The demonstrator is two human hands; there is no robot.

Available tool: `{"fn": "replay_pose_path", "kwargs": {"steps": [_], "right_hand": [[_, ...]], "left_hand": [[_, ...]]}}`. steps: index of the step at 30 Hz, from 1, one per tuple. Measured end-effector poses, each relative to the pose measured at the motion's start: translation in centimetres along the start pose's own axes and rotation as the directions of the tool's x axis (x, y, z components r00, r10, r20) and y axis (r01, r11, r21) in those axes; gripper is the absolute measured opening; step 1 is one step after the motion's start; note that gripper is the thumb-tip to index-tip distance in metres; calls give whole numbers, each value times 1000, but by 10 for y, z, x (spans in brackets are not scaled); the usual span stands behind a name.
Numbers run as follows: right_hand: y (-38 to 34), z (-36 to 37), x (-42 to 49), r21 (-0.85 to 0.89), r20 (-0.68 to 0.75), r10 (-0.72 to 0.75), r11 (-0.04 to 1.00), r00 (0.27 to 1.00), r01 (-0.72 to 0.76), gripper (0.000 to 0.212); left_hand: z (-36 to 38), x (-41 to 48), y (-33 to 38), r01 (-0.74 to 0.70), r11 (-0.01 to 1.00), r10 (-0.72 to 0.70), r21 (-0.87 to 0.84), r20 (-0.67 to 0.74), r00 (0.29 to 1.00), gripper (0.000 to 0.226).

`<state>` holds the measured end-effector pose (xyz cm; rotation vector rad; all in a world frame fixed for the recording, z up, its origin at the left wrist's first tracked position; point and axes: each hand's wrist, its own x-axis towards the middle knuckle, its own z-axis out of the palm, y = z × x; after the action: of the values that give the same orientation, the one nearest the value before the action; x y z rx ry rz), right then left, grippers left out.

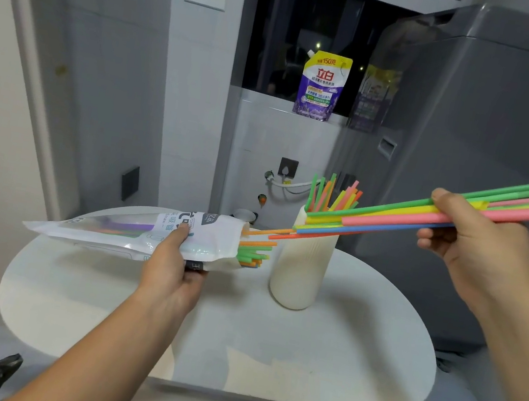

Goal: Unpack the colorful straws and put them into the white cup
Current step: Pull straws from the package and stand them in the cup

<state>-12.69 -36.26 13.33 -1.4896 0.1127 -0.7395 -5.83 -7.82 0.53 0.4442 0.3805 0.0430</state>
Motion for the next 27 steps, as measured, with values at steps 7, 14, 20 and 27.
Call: {"fn": "replay_pose_path", "kwargs": {"steps": [7, 14, 20, 27], "right_hand": [[-8, -10, 3, -21, -22, -16, 1000, 1000, 15, 14], [-17, -16, 3, -31, -36, -27, 999, 999, 26, 15], [-41, -27, 13, -37, -69, -78, 996, 995, 76, 15], [-66, -37, 25, -75, -87, -133, 989, 987, 126, 22]], "left_hand": [[0, -1, 1, -1, 1000, 1, 10, 12, 1000, 26], [-1, 0, -1, -2, 1000, 2, 10, -4, 1000, 36], [-1, 0, -6, 5, 1000, -4, 30, -24, 1000, 41], [1, -5, -19, 41, 997, -42, 67, 15, 999, 42]]}}
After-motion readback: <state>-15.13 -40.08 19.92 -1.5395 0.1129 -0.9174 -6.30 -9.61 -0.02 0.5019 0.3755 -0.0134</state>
